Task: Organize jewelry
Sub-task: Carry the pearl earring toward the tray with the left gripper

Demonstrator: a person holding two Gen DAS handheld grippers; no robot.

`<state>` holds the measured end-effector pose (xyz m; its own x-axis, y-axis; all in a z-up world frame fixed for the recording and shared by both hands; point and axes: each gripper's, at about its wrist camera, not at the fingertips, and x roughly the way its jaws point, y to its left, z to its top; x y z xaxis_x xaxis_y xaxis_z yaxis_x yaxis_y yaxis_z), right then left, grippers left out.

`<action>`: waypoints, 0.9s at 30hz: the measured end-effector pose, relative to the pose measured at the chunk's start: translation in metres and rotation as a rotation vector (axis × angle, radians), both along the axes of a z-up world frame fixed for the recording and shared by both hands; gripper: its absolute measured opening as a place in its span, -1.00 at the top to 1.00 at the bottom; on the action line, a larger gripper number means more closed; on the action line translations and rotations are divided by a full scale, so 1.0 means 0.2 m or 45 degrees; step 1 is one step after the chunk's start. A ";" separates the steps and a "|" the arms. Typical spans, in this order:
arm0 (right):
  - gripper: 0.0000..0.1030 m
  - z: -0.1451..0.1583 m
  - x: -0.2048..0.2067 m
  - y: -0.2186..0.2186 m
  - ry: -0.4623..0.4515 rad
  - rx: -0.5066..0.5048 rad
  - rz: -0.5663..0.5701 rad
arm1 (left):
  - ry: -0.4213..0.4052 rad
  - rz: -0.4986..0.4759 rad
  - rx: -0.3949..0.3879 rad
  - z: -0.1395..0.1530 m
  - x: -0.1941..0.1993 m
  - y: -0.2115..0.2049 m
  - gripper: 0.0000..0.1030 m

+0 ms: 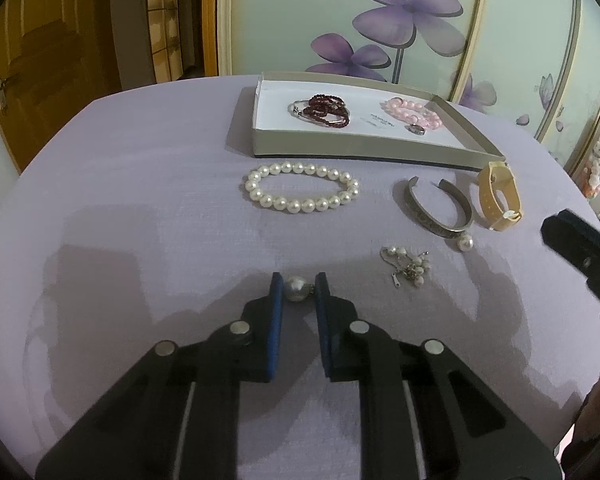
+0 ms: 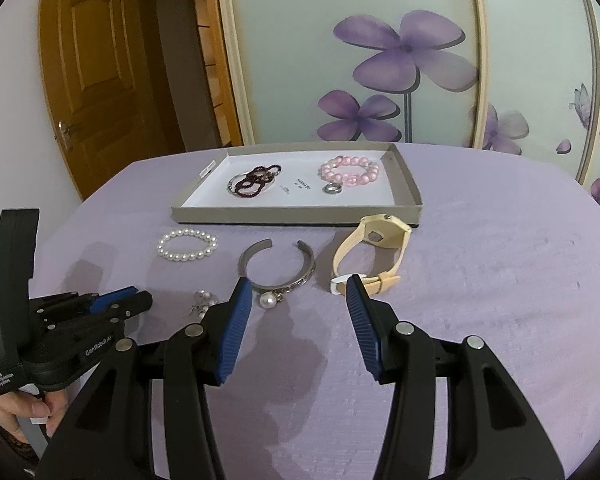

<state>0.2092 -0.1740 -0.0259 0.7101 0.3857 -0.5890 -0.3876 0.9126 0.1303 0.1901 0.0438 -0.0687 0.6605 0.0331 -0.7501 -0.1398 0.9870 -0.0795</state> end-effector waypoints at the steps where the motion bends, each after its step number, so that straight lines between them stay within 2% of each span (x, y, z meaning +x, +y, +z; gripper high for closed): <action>1: 0.01 -0.01 0.00 0.01 0.013 -0.002 0.006 | 0.000 0.003 -0.004 0.00 0.00 0.01 0.69; 4: 0.03 -0.06 0.03 0.04 0.094 -0.007 0.039 | 0.004 0.026 -0.022 0.01 -0.01 0.05 0.69; 10: 0.27 -0.15 0.09 0.12 0.222 -0.029 0.067 | -0.038 0.118 -0.040 0.07 -0.05 0.21 0.69; 19: 0.41 -0.19 0.17 0.21 0.267 -0.087 0.046 | -0.113 0.191 -0.040 0.18 -0.06 0.37 0.69; 27: 0.54 -0.19 0.21 0.25 0.253 -0.142 0.034 | -0.133 0.194 -0.029 0.23 -0.05 0.40 0.69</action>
<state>0.2516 -0.1238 -0.0646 0.5663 0.3273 -0.7564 -0.3883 0.9155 0.1054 0.1806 0.1240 -0.0232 0.7235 0.1227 -0.6794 -0.2773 0.9528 -0.1232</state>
